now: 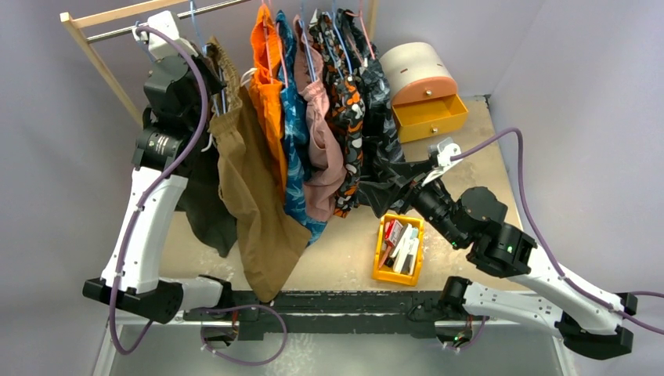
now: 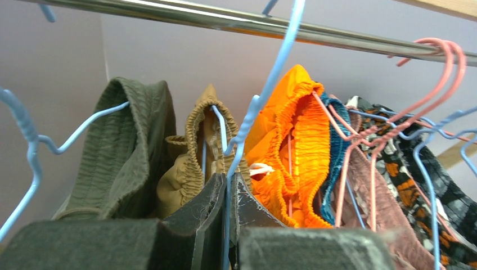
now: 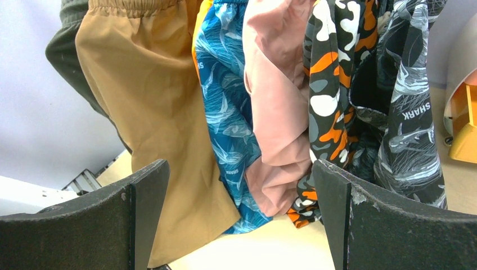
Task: Place the shorts on the hanger
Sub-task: Adjust the hanger on the clothesline.
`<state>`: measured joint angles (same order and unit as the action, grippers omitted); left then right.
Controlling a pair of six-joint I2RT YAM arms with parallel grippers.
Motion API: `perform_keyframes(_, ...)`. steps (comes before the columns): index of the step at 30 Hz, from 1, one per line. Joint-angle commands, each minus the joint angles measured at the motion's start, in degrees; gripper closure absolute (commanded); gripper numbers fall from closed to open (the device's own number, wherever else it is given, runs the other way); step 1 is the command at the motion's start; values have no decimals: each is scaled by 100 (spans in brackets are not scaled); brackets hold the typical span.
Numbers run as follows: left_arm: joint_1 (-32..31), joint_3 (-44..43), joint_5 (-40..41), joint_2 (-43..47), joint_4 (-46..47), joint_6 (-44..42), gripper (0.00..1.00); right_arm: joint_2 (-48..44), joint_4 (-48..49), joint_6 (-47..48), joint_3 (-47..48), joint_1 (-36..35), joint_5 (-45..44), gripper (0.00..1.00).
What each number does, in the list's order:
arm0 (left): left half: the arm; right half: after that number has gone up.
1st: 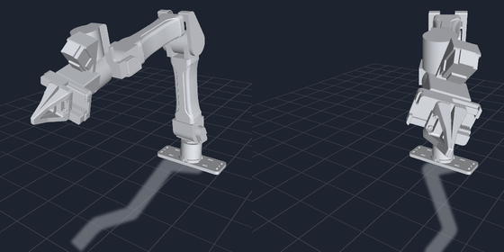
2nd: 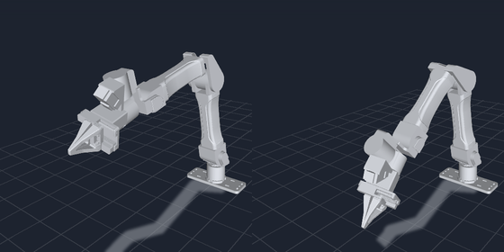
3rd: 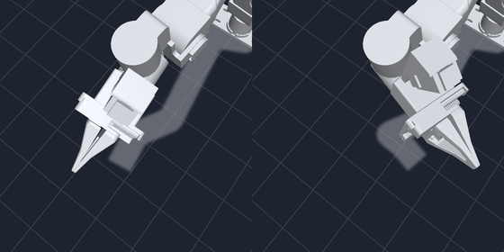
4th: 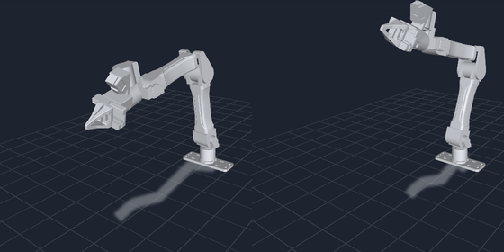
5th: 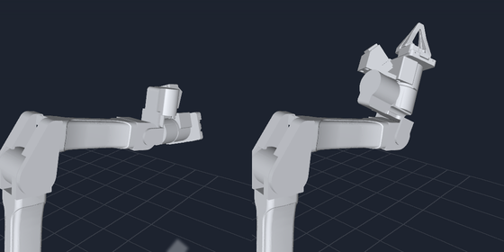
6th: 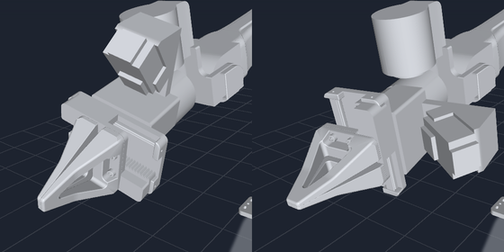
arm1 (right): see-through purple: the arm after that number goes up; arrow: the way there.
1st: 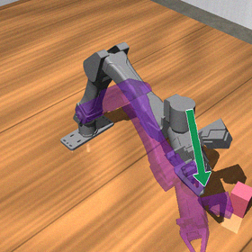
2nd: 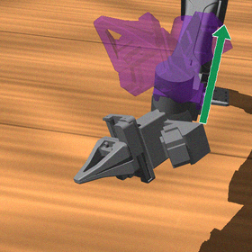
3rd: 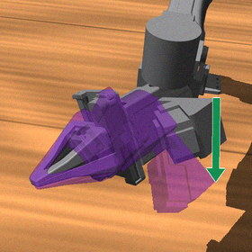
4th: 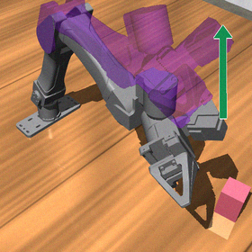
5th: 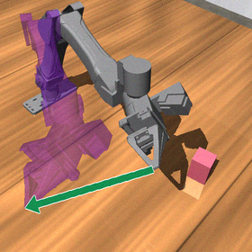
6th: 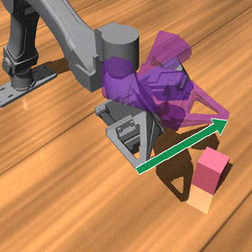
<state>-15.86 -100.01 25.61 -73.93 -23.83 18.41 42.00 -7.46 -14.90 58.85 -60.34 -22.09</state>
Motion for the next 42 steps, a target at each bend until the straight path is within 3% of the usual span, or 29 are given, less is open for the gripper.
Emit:
perform_keyframes(1,39,45,406,10,321,64,100,23,130,126,39,3,-192,1)
perform_keyframes(8,39,23,349,-23,228,48,100,103,118,133,45,4,-225,1)
perform_keyframes(15,32,-543,361,-374,-559,300,100,218,34,150,174,3,-311,1)
perform_keyframes(22,37,362,253,-26,-533,531,100,269,-36,42,118,3,-295,1)
perform_keyframes(30,32,385,49,162,-655,530,65,227,-141,-95,53,-1,-365,1)
perform_keyframes(34,36,356,6,290,-849,623,39,224,-171,-166,68,4,-358,1)
perform_keyframes(42,36,318,355,982,-1297,864,26,431,-483,-226,314,4,-506,1)
